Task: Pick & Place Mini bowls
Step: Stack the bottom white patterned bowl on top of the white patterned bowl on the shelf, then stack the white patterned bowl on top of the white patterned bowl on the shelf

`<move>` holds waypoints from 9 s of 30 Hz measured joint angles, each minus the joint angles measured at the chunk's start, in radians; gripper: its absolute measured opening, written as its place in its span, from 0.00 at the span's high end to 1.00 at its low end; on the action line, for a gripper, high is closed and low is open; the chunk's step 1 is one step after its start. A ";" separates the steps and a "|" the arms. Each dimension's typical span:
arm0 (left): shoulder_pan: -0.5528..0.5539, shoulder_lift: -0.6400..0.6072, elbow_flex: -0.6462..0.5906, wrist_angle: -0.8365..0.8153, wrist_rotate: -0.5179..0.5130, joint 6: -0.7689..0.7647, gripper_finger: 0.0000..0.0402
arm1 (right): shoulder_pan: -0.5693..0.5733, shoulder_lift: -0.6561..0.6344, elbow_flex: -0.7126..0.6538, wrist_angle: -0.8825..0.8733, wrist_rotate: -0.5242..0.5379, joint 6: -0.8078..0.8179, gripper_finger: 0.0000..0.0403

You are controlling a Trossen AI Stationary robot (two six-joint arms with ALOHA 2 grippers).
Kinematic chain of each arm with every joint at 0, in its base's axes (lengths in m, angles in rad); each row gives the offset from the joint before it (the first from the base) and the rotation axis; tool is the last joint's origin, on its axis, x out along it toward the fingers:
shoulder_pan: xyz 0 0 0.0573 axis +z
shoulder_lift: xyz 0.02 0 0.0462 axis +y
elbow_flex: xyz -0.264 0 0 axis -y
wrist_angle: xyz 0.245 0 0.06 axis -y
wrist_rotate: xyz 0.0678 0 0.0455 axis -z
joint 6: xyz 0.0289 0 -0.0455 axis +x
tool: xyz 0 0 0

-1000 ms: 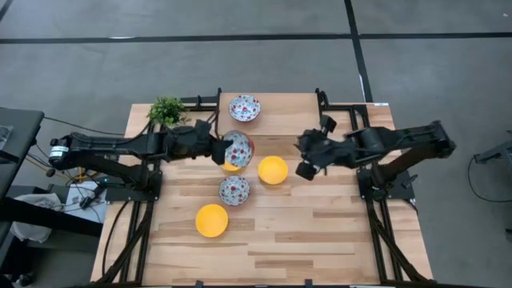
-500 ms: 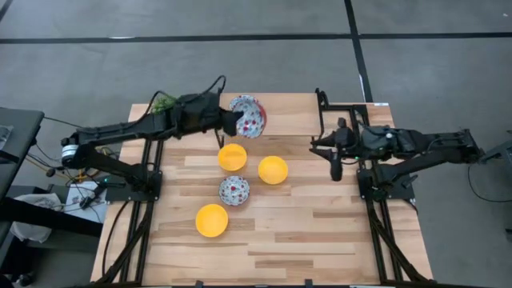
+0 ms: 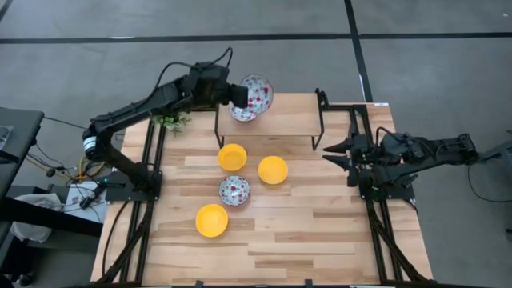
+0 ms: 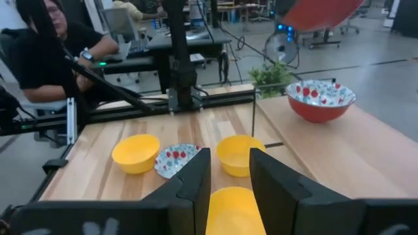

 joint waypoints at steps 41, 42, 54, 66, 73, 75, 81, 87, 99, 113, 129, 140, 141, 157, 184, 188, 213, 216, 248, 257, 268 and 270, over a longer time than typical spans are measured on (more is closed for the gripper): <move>0.249 0.166 0.098 -0.373 0.282 -0.254 0.97 | 0.003 -0.253 -0.137 0.052 0.085 -0.090 0.77; 0.249 0.166 0.098 -0.374 0.282 -0.262 0.97 | 0.003 -0.264 -0.136 0.049 0.060 -0.094 0.77; 0.246 0.212 0.098 -0.413 0.284 -0.290 0.97 | 0.003 -0.326 -0.136 0.013 0.005 -0.084 0.77; 0.246 0.219 0.098 -0.431 0.254 -0.293 0.97 | 0.003 -0.324 -0.136 0.006 0.006 -0.091 0.77; 0.242 0.219 0.098 -0.435 0.254 -0.293 0.97 | 0.003 -0.324 -0.136 0.008 0.015 -0.102 0.77; 0.242 0.219 0.098 -0.435 0.254 -0.293 0.97 | 0.003 -0.324 -0.136 0.008 0.029 -0.102 0.77; 0.241 0.219 0.098 -0.435 0.236 -0.293 0.97 | 0.003 -0.324 -0.136 0.008 0.033 -0.110 0.77; 0.237 0.219 0.098 -0.441 0.209 -0.292 0.97 | 0.003 -0.324 -0.136 0.008 0.033 -0.111 0.77; 0.222 0.219 0.098 -0.469 0.209 -0.295 0.97 | 0.003 -0.324 -0.136 0.009 0.033 -0.111 0.77; 0.223 0.219 0.098 -0.480 0.209 -0.297 0.97 | 0.003 -0.324 -0.136 0.009 0.032 -0.111 0.77; 0.220 0.220 0.074 -0.461 0.207 -0.301 0.96 | 0.003 -0.324 -0.136 0.017 0.059 -0.111 0.77; 0.223 0.220 0.074 -0.443 0.212 -0.301 0.93 | 0.003 -0.324 -0.136 0.016 0.059 -0.111 0.77; 0.223 0.220 0.074 -0.441 0.213 -0.301 0.92 | 0.003 -0.324 -0.136 0.016 0.059 -0.111 0.77; 0.224 0.220 0.073 -0.430 0.213 -0.301 0.90 | 0.003 -0.324 -0.136 0.016 0.058 -0.111 0.77; 0.224 0.219 0.073 -0.390 0.214 -0.289 0.77 | 0.003 -0.324 -0.136 0.016 0.058 -0.111 0.77; 0.224 0.215 0.073 -0.391 0.214 -0.289 0.77 | 0.003 -0.324 -0.136 0.015 0.058 -0.111 0.77; 0.089 0.095 0.073 -0.397 0.236 -0.284 0.77 | 0.003 -0.324 -0.135 0.015 0.058 -0.102 0.77; -0.006 0.089 0.073 -0.418 0.247 -0.290 0.77 | 0.003 -0.324 -0.135 0.015 0.058 -0.102 0.77; -0.466 0.087 -0.156 -0.679 0.183 -0.717 0.77 | 0.003 -0.324 -0.135 0.008 0.058 -0.101 0.77; -0.465 0.088 -0.273 -0.656 0.225 -0.719 0.77 | 0.003 -0.324 -0.135 0.008 0.058 -0.102 0.77; -0.465 0.088 -0.391 -0.561 0.240 -0.719 0.77 | 0.003 -0.324 -0.135 0.008 0.058 -0.102 0.77; -0.465 0.088 -0.407 -0.553 0.240 -0.719 0.77 | 0.003 -0.324 -0.135 0.008 0.058 -0.102 0.77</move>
